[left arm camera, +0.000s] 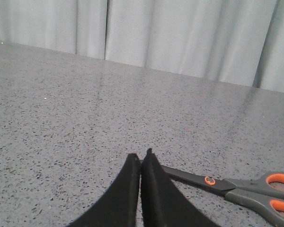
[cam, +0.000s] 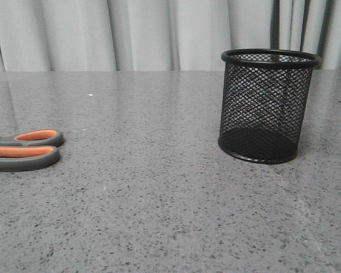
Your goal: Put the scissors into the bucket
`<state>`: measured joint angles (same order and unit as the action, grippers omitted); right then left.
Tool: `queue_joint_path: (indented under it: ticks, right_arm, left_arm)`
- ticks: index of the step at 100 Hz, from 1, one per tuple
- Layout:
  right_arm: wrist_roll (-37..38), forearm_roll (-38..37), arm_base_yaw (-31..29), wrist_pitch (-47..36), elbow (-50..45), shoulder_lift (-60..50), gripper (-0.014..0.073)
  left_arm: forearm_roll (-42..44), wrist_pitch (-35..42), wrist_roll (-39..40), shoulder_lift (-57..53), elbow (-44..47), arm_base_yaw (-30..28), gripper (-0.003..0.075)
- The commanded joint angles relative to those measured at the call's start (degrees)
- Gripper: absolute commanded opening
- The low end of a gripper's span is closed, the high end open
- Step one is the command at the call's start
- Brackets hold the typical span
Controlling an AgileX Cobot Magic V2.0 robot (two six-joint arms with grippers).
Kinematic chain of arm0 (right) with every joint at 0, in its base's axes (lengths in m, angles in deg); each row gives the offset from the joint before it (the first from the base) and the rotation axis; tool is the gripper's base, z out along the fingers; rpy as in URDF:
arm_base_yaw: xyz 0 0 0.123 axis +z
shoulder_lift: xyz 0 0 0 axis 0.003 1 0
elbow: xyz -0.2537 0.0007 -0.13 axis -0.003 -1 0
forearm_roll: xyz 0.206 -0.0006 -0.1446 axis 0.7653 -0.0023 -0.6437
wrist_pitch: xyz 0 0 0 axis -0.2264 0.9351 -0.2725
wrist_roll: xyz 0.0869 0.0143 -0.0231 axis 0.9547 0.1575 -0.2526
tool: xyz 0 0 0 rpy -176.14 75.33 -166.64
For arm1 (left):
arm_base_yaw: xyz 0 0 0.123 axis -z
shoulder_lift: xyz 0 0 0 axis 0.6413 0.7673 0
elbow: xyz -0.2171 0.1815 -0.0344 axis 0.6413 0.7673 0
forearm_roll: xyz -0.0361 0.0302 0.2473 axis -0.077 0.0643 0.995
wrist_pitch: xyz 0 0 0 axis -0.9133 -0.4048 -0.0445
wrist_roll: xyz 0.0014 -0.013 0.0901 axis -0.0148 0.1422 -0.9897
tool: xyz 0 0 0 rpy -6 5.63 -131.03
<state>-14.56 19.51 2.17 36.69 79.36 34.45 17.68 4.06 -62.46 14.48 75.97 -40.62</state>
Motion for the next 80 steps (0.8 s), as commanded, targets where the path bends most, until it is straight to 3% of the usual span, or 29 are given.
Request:
queue_joint_path:
  ticks: [1,80]
  right_arm:
    - [-0.3,-0.7,-0.3,-4.1,-1.0,-1.4,-0.0054]
    - [-0.3,1.4,-0.3,-6.8,-1.0,-1.4,-0.0054]
  left_arm:
    - [-0.7,4.0,0.5,-1.4,1.5,-0.1,-0.0021]
    - [-0.7,5.0,0.5,-1.4,1.5,-0.1,-0.0021]
